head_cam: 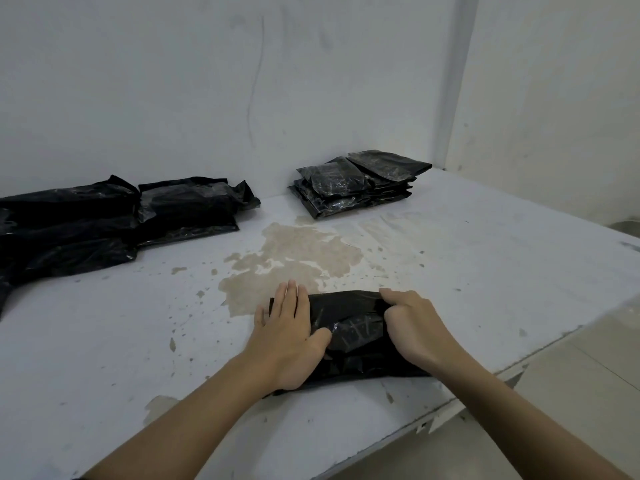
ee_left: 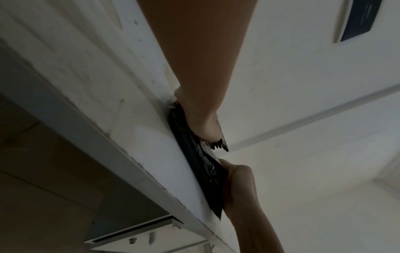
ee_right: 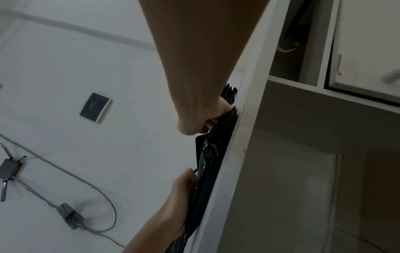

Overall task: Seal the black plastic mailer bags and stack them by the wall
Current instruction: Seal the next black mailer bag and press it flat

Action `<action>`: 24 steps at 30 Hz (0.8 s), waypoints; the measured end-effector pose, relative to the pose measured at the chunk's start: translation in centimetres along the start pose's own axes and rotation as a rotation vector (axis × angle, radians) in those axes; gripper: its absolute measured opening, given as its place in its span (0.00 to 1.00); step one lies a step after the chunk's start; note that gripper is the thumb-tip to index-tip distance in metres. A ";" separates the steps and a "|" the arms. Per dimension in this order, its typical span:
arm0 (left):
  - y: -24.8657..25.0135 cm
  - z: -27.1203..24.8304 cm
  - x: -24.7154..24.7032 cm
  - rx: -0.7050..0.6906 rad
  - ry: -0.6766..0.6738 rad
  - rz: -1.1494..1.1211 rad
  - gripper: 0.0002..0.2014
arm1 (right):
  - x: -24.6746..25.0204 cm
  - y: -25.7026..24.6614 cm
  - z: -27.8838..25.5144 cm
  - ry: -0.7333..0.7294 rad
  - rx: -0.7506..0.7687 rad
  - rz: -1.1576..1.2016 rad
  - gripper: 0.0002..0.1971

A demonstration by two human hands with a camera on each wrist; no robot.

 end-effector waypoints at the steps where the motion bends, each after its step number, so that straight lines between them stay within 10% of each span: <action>1: -0.1 0.0 0.0 -0.003 -0.003 -0.011 0.35 | -0.1 0.2 -0.2 0.002 0.009 -0.024 0.14; 15: -2.0 -0.1 0.6 -0.109 0.002 0.063 0.42 | -1.1 1.3 -1.6 -0.256 -0.003 -0.321 0.50; 20: -4.7 0.3 1.6 -0.192 -0.083 0.213 0.44 | -1.0 1.2 -1.8 -0.244 0.022 -0.380 0.50; 24: -3.3 0.1 3.3 -0.476 0.118 0.413 0.46 | -1.3 0.6 -2.1 -0.184 0.037 -0.484 0.46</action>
Point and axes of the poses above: each hand's wrist, its own z-axis towards the middle knuckle, its own x-axis out of the back of the hand, y = z × x, the point moved 1 cm from there along z, towards the middle knuckle, and after that the axes turned 14 degrees about x, right-handed, at the moved point
